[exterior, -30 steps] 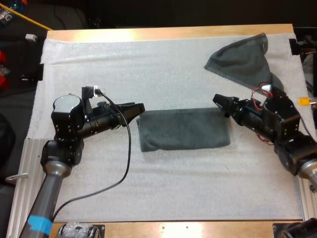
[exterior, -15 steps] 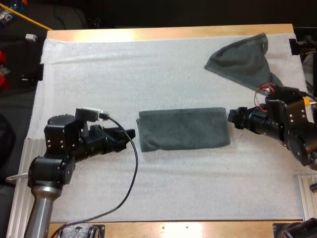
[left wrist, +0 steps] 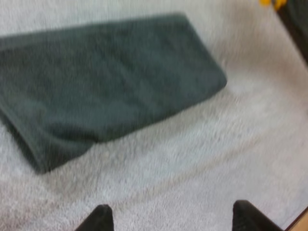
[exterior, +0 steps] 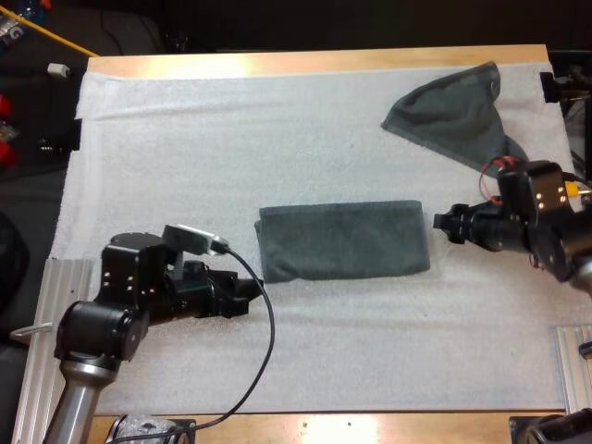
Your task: Pick towel from pile, fold and stack
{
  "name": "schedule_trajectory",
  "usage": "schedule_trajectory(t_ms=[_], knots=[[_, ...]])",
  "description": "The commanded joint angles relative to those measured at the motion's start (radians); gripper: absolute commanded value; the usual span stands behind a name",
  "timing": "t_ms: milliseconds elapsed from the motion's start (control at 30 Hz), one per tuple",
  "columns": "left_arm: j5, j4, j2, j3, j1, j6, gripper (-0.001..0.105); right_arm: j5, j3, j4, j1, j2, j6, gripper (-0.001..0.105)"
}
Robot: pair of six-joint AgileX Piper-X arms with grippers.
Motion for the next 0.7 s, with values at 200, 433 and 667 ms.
schedule_trajectory(t_ms=[200, 433, 667], knots=[[-0.027, 0.013, -0.007, -0.007, -0.027, 0.002, 0.051, -0.172, -0.009, -0.022, -0.113, 0.147, -0.096, 0.061], [-0.027, 0.021, -0.007, -0.007, -0.027, 0.002, 0.051, -0.322, -0.009, -0.112, -0.137, 0.275, -0.097, 0.061], [-0.027, 0.021, -0.007, -0.007, -0.027, 0.002, 0.051, -0.370, -0.009, -0.169, -0.137, 0.395, -0.088, 0.061]])
